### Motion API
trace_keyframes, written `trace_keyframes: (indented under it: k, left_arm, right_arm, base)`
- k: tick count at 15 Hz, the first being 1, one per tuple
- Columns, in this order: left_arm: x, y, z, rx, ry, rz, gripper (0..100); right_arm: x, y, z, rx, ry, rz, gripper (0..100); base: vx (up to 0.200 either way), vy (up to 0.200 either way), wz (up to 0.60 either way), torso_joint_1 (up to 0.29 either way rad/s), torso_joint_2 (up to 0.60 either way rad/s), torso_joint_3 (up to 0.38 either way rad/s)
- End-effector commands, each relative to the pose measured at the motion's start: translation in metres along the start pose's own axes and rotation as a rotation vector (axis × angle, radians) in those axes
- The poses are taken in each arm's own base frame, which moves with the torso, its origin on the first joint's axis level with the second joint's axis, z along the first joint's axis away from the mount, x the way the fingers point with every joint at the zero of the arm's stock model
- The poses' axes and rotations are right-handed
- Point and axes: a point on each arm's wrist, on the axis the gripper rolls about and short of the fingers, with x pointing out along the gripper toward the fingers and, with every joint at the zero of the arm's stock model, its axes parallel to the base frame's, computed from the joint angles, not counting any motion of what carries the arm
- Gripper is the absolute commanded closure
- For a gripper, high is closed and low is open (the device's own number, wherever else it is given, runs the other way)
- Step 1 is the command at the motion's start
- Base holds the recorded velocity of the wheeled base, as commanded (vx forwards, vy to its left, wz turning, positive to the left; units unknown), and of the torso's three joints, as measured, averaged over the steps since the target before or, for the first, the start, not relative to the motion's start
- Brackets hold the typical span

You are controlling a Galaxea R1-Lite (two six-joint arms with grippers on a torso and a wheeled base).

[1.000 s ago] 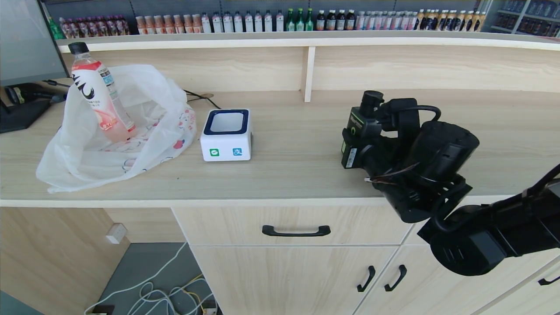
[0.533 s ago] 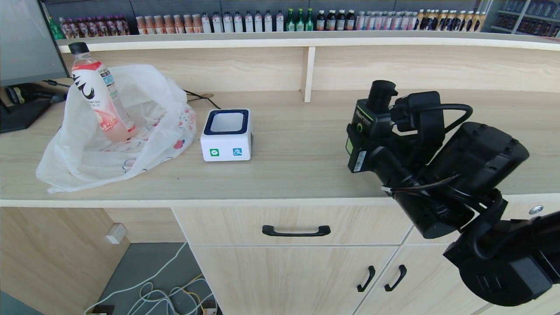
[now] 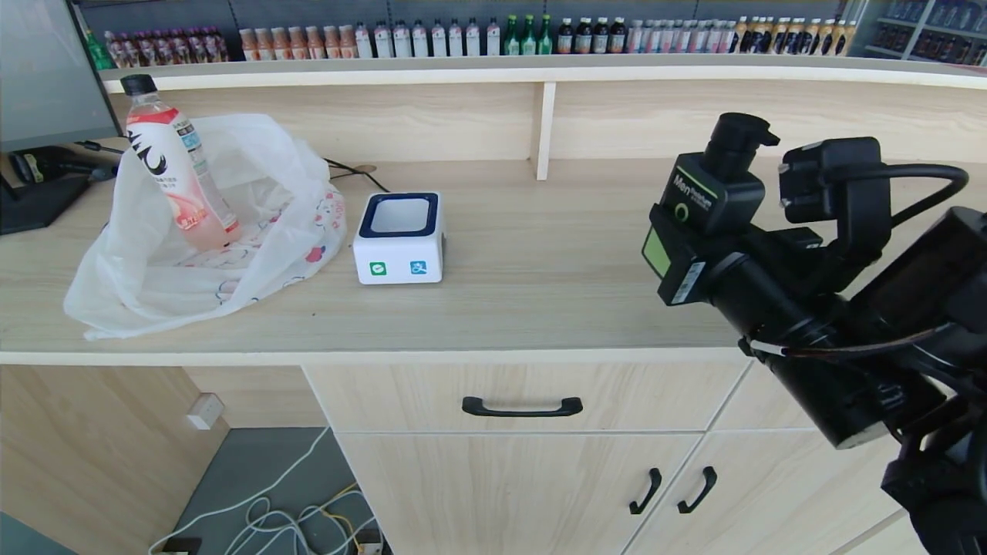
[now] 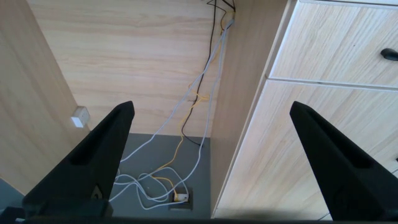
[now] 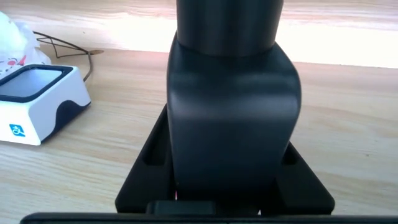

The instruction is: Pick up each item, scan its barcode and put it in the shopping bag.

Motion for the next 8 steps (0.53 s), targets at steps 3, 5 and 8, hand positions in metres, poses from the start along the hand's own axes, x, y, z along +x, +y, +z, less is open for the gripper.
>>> trace_keyframes:
  k: [3, 5, 8]
  left_arm:
    - [0.000, 0.000, 0.000, 0.000, -0.001, 0.000, 0]
    - [0.000, 0.000, 0.000, 0.000, -0.001, 0.000, 0]
    - [0.000, 0.000, 0.000, 0.000, -0.001, 0.000, 0]
  right_arm:
    - [-0.019, -0.009, 0.010, 0.042, -0.015, 0.005, 100]
    - [-0.027, -0.003, 0.014, 0.084, -0.033, 0.036, 100]
    - [-0.049, 0.006, 0.006, 0.137, -0.047, 0.097, 100]
  base:
    - [0.000, 0.000, 0.00, 0.000, 0.00, 0.000]
    - [0.000, 0.000, 0.00, 0.000, 0.00, 0.000]
    - [0.000, 0.000, 0.00, 0.000, 0.00, 0.000]
